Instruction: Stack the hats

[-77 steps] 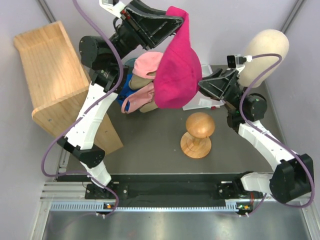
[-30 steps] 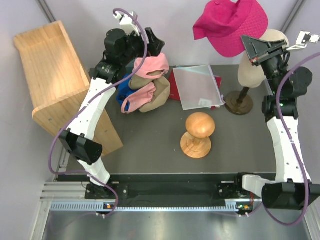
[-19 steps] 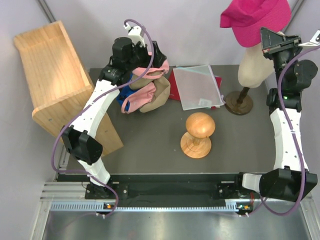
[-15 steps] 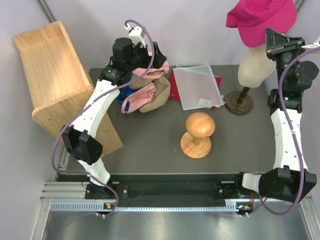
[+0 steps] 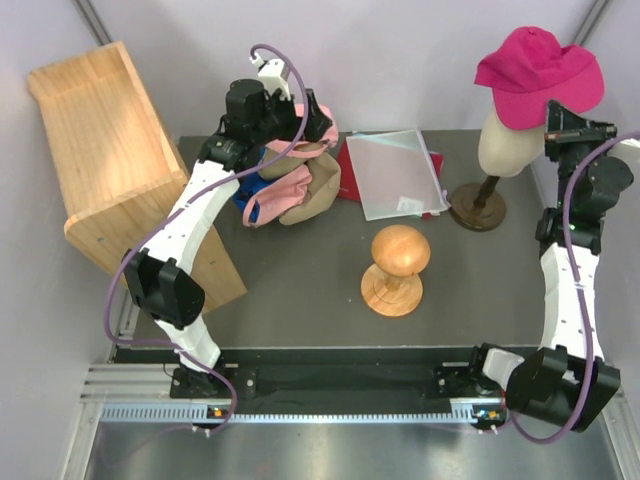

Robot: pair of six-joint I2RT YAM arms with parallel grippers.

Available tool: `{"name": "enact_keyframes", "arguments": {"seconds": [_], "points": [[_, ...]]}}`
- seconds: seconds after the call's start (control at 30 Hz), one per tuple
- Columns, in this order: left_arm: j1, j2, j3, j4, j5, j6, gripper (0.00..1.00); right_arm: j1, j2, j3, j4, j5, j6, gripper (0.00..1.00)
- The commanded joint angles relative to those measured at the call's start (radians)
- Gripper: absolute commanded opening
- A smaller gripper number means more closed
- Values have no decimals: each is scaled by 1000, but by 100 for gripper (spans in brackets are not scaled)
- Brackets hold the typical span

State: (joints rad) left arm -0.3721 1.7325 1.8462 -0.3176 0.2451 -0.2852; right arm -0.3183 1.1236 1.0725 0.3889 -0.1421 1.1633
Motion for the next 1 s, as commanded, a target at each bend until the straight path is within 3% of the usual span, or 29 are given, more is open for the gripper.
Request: {"name": "enact_keyframes", "arguments": {"seconds": [0.0,0.43,0.83,0.97], "points": [[16,-45,-27,40,14,12,99,-68,-53,-16,-5,45,39,0],[36,-70,-56,46,19,9,99,-119,-50,-55,-208,30,200,0],[38,-77,-81,58,34,-17,99,-117,-165,-75,-562,136,157,0],[38,-85,-94,61,37,-19,98,-117,-200,-146,-581,136,174,0]]}}
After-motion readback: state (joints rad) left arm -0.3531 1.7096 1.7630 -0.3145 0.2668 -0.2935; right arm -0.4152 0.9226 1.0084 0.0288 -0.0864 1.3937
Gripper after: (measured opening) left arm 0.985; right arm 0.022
